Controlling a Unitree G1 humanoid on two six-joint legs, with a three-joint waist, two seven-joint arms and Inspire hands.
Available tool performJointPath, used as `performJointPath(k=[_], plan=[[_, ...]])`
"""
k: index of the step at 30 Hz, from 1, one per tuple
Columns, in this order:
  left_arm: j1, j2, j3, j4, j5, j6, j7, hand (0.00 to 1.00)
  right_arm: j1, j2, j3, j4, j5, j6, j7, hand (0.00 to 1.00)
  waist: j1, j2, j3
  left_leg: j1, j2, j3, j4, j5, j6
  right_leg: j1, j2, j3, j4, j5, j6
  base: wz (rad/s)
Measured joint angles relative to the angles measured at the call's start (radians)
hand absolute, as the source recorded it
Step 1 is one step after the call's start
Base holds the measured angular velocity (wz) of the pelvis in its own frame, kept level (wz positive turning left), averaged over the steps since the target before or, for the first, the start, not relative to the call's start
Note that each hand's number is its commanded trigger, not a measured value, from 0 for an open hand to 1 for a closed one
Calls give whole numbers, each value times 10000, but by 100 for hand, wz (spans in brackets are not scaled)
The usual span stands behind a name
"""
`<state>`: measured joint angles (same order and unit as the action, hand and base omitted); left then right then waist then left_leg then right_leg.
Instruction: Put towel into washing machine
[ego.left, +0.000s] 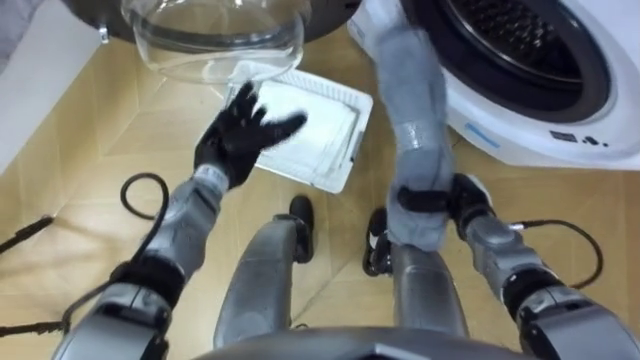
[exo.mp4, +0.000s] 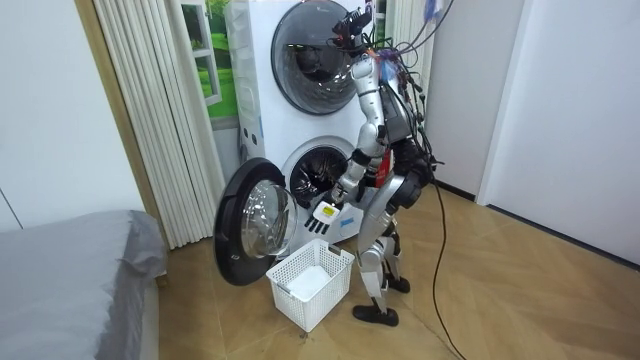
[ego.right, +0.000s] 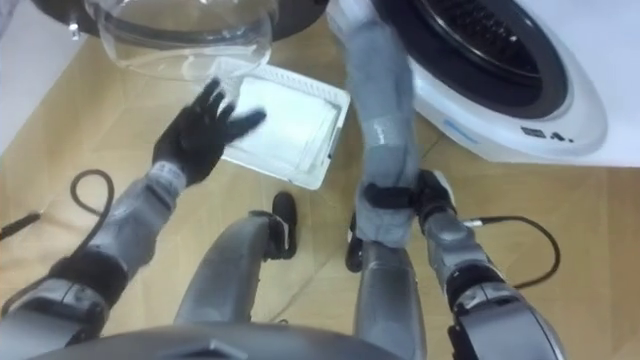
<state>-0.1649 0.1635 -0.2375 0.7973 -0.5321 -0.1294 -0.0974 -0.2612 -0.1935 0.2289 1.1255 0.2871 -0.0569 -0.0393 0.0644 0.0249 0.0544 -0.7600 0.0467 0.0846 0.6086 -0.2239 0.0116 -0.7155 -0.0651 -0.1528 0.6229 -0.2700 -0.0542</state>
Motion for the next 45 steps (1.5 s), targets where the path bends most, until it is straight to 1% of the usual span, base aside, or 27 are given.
performJointPath(k=[2,3,4,5,6,8,9,11,13,15,16,17,19,20,24,26,30,31,34,35,36,37,38,39,42,44,45], plan=[[2,5,-18,270,1242,-92,505,0,-253,-213,-175,117,335,90,49,100,-48,-111,25,-23,-67,73,-73,72,54,-63,-77,38,16,-9,17,0],[-10,25,-37,444,1462,-139,587,0,-335,-274,-172,139,432,133,73,100,-46,-133,33,-25,-72,74,-66,77,63,-61,-84,34,21,-8,21,0],[-102,79,-55,751,1813,-170,790,0,-490,-352,-168,229,685,158,81,100,-48,-205,30,-27,-73,73,-48,78,65,-58,-85,31,23,-4,27,0],[-163,121,-56,975,2041,-217,1005,0,-662,-422,-168,351,908,163,84,100,-56,-282,32,-27,-78,63,-27,79,66,-45,-95,8,39,-4,28,0],[-180,131,-62,1058,2130,-237,1132,0,-734,-464,-169,394,1120,181,86,100,-52,-311,36,-27,-81,56,-24,81,69,-42,-96,0,44,-4,28,4],[-173,169,-221,1220,2223,-244,1531,0,-960,-673,-170,411,1601,296,87,100,-24,-391,75,-36,-97,35,-4,95,92,-44,-127,-42,87,-5,30,6],[-169,170,-256,1310,2230,-244,1589,0,-1022,-715,-170,411,1631,321,89,100,-21,-397,77,-36,-106,35,0,99,97,-45,-137,-46,101,-6,31,7],[-176,168,-414,1661,2686,-241,1756,0,-1229,-939,-181,447,1806,369,174,100,-47,-410,78,-35,-219,31,-51,172,142,-98,-270,-69,223,-34,69,10],[-47,197,-413,1699,3065,-242,1870,0,-1338,-1103,-288,506,1834,403,210,100,-38,-426,87,-35,-244,42,-79,211,172,-129,-335,-56,273,-43,86,7],[117,227,-360,1700,3090,-243,2057,0,-1438,-1257,-561,619,1932,491,240,100,-11,-503,98,-41,-277,62,-83,239,211,-188,-404,-8,370,-62,118,2],[211,300,-348,1699,3093,-242,2195,0,-1604,-1373,-635,708,2153,604,240,100,-19,-570,95,-89,-294,82,-81,268,238,-258,-434,4,408,-57,127,0],[274,404,-353,1694,3093,-243,2303,0,-1730,-1508,-691,732,2481,639,240,100,-24,-664,92,-152,-340,89,-75,302,259,-359,-490,8,495,-66,141,5],[350,533,-366,1691,3096,-242,2459,0,-1938,-1718,-744,731,2954,691,160,100,-50,-767,91,-259,-387,86,-41,340,294,-455,-550,-13,572,-72,168,9],[417,605,-366,1685,3097,-242,2487,0,-2063,-1785,-959,734,3145,692,51,100,-47,-821,89,-310,-397,86,-1,346,305,-489,-563,-10,594,-59,189,5],[589,642,-388,1684,3313,-241,2671,0,-2516,-2010,-1512,717,3462,689,-434,100,-19,-871,88,-432,-426,105,83,362,347,-607,-568,46,633,-5,265,0],[643,694,-344,1686,3558,-235,2911,0,-2752,-2178,-1969,534,3768,750,-738,100,-34,-974,95,-500,-445,177,84,375,376,-738,-567,90,745,-8,268,0],[640,702,-352,1770,3704,-246,3112,0,-2836,-2157,-1970,527,3926,771,-968,100,-20,-992,96,-479,-476,239,91,393,406,-770,-605,141,881,-16,278,0],[640,702,-352,1839,3708,-247,3142,0,-2929,-2158,-1976,525,4054,797,-1099,100,-47,-996,95,-481,-536,254,76,413,435,-828,-718,177,939,-32,295,0],[643,693,-347,1963,3693,-246,3280,0,-3131,-2157,-1984,518,4380,923,-1705,100,-38,-994,94,-486,-626,251,92,452,499,-886,-765,226,1078,-62,344,6],[636,698,-345,2026,3692,-244,3319,0,-3205,-2157,-1984,503,4474,1008,-1978,96,-33,-995,94,-498,-644,243,97,465,520,-886,-780,221,1079,-52,364,7],[639,698,-344,2048,3692,-240,3321,0,-3235,-2157,-1984,484,4560,1029,-2114,96,-31,-997,96,-503,-654,244,99,470,530,-888,-789,222,1080,-45,377,6],[661,690,-346,2052,3693,-230,3321,0,-3264,-2157,-1986,407,4747,1034,-2373,8,-30,-997,96,-511,-690,237,103,482,550,-897,-833,211,1093,-38,401,5],[687,680,-347,2041,3695,-229,3322,0,-3278,-2157,-2021,315,4990,1034,-2670,0,-34,-996,95,-515,-731,227,106,490,575,-899,-878,172,1106,-39,433,6],[697,679,-347,2028,3693,-229,3323,0,-3283,-2158,-2050,259,5133,1034,-2831,0,-46,-993,93,-525,-743,224,104,495,590,-902,-893,148,1102,-36,450,6],[711,673,-373,1955,3678,-218,3469,0,-3550,-2161,-2245,-11,6471,1029,-3538,0,-82,-985,90,-729,-777,243,133,532,676,-1073,-937,134,1104,9,523,2],[713,679,-392,1890,3678,-201,3671,0,-3969,-2247,-2559,-40,8419,1002,-4059,0,-184,-988,90,-874,-847,253,189,558,733,-1216,-1011,140,1235,-17,572,12],[707,675,-409,1883,3678,-202,3734,0,-4078,-2290,-2630,-57,9000,995,-4157,0,-208,-988,90,-892,-868,246,194,565,745,-1235,-1027,139,1253,-25,583,11]])
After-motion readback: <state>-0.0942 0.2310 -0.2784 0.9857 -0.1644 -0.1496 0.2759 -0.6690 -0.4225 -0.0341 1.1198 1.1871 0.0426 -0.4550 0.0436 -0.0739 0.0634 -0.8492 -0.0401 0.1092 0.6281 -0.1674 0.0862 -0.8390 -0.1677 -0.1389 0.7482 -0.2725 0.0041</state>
